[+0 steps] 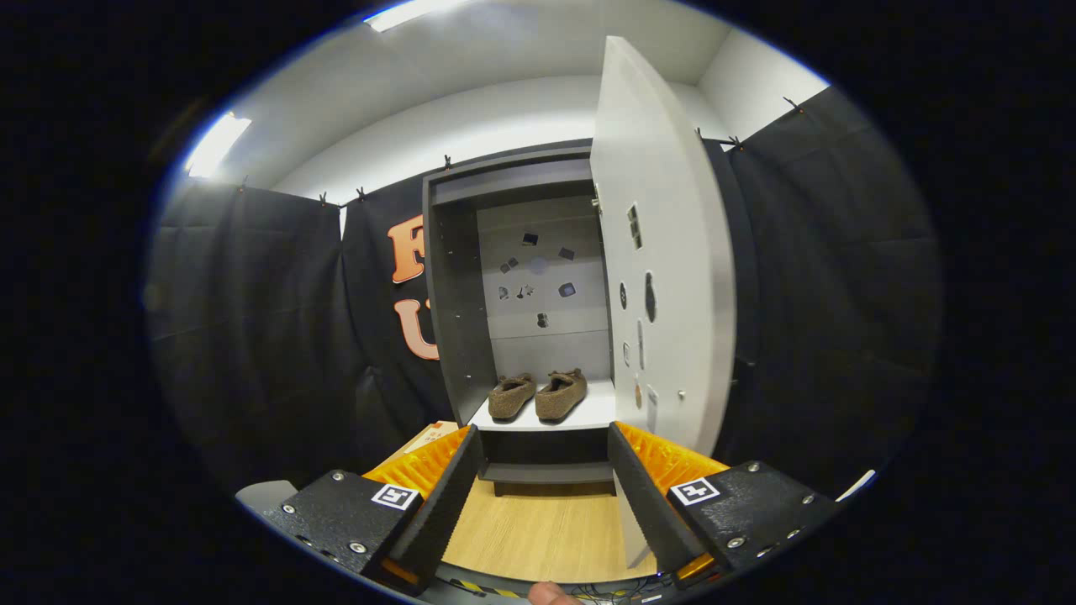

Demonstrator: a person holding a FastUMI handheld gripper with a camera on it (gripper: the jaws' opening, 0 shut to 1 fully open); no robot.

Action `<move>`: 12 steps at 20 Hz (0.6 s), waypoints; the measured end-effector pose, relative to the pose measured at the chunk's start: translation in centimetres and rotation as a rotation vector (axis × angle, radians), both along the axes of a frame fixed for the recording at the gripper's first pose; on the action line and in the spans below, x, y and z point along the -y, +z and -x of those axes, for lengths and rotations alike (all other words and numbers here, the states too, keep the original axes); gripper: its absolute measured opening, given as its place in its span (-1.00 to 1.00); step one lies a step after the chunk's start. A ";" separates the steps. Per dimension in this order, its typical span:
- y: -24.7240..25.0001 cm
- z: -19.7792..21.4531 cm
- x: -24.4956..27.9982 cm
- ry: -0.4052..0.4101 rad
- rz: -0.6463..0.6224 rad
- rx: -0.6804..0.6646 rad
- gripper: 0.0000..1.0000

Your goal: Open the shoe cabinet door, grab the shoes and put them into the shoe cabinet, then close the shoe cabinet door.

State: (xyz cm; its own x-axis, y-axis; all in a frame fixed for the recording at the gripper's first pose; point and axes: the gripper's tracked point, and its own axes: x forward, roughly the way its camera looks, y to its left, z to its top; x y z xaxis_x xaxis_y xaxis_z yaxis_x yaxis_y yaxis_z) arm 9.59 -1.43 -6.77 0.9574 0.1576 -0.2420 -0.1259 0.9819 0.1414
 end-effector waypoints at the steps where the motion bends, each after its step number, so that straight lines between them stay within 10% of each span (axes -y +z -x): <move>1: 0.2 0.8 1.4 0.003 0.002 0.006 0.87; 12: -1.7 -1.6 13.4 -0.062 -0.006 0.010 0.87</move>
